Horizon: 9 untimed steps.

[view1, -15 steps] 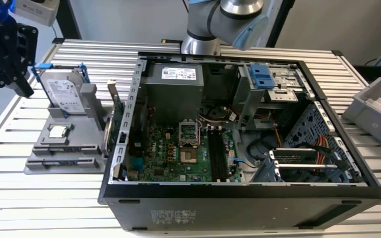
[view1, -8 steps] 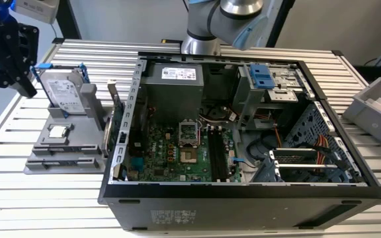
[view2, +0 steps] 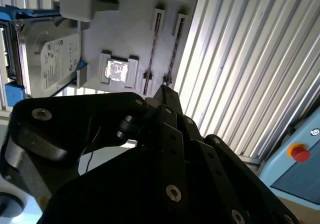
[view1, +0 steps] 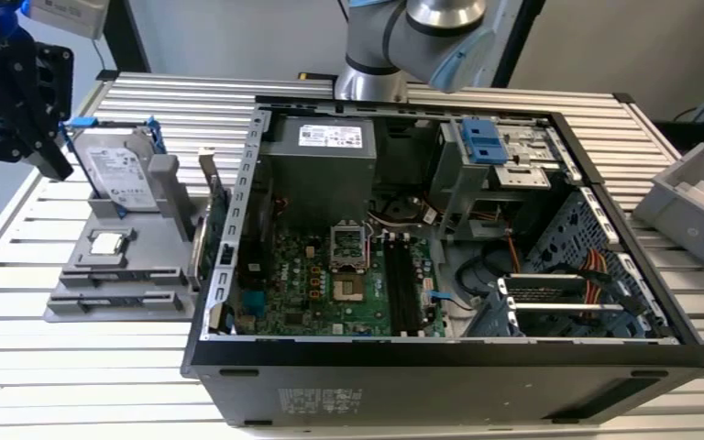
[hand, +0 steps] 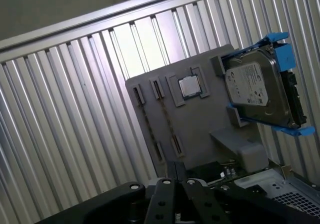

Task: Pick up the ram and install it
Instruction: 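Pick up the ram and move it above insertion slot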

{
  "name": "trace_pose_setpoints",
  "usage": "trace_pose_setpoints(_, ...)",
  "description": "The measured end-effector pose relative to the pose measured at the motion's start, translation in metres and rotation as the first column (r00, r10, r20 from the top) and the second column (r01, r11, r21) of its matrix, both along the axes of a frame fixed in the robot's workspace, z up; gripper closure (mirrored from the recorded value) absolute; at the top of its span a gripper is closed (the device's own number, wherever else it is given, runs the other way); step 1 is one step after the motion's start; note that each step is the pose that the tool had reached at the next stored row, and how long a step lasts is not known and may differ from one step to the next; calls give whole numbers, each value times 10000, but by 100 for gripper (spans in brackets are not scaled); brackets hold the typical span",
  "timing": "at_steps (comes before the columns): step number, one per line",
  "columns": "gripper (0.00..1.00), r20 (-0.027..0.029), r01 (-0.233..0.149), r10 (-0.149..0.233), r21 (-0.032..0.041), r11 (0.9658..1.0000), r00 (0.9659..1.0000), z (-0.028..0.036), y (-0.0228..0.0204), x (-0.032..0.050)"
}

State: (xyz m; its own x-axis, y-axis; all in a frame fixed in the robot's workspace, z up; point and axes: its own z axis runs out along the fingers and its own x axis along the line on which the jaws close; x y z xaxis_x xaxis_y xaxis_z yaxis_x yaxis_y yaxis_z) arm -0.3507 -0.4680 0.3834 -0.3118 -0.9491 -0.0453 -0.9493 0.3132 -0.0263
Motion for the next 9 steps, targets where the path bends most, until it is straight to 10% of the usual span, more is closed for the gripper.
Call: trace_pose_setpoints(9, 100, -1, -1355, 1355, 0, 9908, 9908, -2, 0, -1)
